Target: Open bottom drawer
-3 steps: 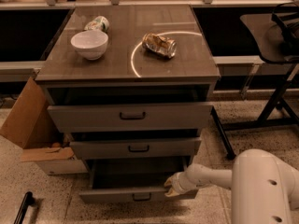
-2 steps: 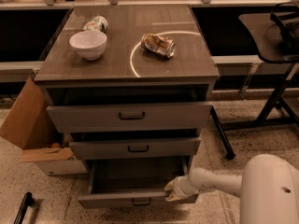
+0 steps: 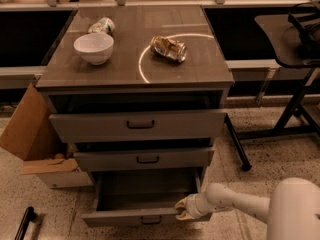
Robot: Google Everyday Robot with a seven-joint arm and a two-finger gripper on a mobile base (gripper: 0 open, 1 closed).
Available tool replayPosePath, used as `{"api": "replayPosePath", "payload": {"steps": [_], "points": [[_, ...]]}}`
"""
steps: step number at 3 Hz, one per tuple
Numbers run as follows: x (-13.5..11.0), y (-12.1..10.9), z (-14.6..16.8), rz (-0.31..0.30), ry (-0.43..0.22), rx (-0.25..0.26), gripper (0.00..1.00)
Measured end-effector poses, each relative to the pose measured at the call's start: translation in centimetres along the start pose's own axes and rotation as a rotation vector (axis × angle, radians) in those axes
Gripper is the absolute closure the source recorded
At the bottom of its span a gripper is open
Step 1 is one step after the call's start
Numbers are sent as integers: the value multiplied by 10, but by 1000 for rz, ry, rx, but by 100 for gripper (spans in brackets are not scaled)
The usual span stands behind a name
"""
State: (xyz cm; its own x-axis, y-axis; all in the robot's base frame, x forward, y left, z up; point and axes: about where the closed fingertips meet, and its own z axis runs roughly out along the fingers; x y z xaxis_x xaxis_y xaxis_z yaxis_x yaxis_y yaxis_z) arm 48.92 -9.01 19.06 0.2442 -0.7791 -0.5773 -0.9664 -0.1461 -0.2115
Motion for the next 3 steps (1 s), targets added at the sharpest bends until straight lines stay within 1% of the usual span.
{"api": "replayPosePath", "payload": {"steps": [1, 3], "points": [[-1, 4, 1, 2, -16, -6, 100], [-1, 6, 1, 3, -23, -10, 100]]}}
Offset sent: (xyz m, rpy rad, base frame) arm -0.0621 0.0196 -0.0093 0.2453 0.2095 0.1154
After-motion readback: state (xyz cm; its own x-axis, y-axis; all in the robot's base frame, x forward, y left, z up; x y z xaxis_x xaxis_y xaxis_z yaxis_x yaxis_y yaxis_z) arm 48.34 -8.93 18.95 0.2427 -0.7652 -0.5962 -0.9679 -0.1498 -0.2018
